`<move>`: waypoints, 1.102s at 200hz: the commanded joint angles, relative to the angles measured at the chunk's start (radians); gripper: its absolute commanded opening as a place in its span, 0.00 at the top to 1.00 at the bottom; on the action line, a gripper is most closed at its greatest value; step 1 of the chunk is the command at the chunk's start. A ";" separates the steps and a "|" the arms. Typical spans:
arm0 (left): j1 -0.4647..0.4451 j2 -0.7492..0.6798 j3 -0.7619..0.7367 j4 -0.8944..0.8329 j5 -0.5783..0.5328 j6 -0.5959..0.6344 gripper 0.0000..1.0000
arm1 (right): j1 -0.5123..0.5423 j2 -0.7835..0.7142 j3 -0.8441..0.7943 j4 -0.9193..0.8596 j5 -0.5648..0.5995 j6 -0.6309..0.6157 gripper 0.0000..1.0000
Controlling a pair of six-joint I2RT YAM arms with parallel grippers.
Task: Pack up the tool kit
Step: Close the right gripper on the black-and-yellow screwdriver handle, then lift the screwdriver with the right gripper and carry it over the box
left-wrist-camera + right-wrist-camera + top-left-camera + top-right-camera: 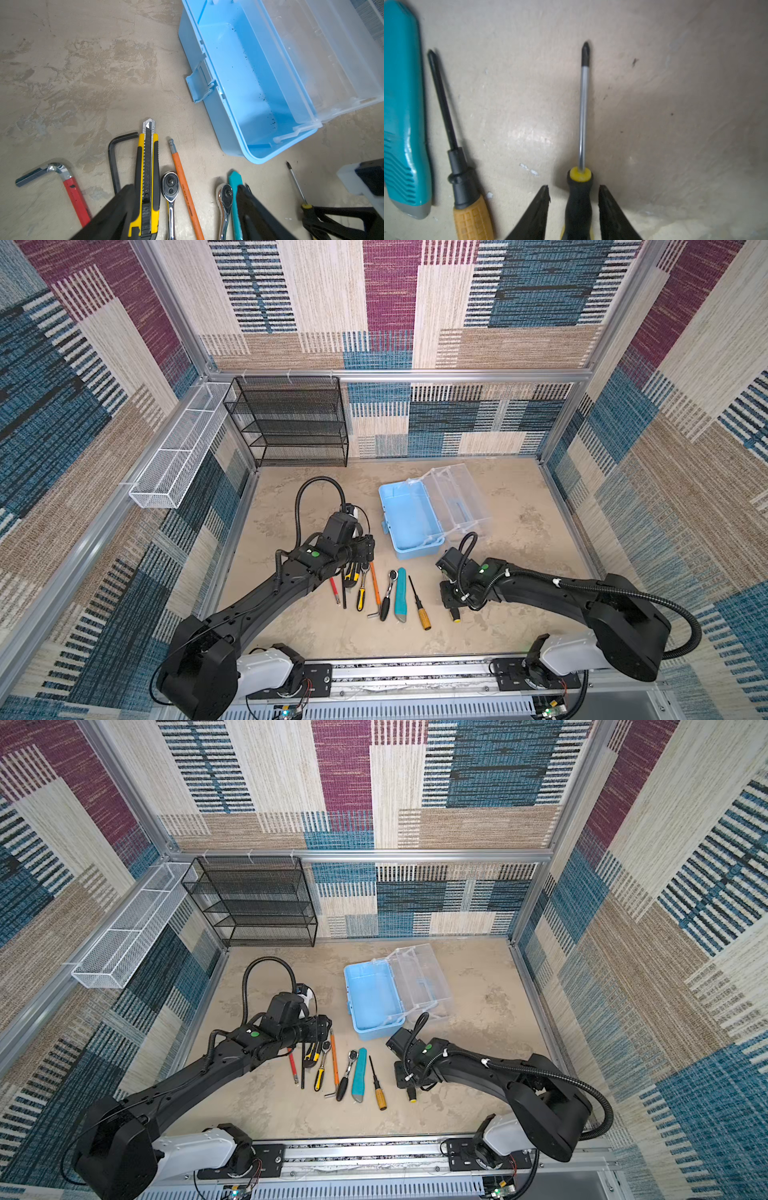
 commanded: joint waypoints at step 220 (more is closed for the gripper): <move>0.000 -0.030 -0.033 0.040 -0.065 0.017 0.19 | 0.010 -0.059 0.053 0.100 -0.023 -0.024 0.95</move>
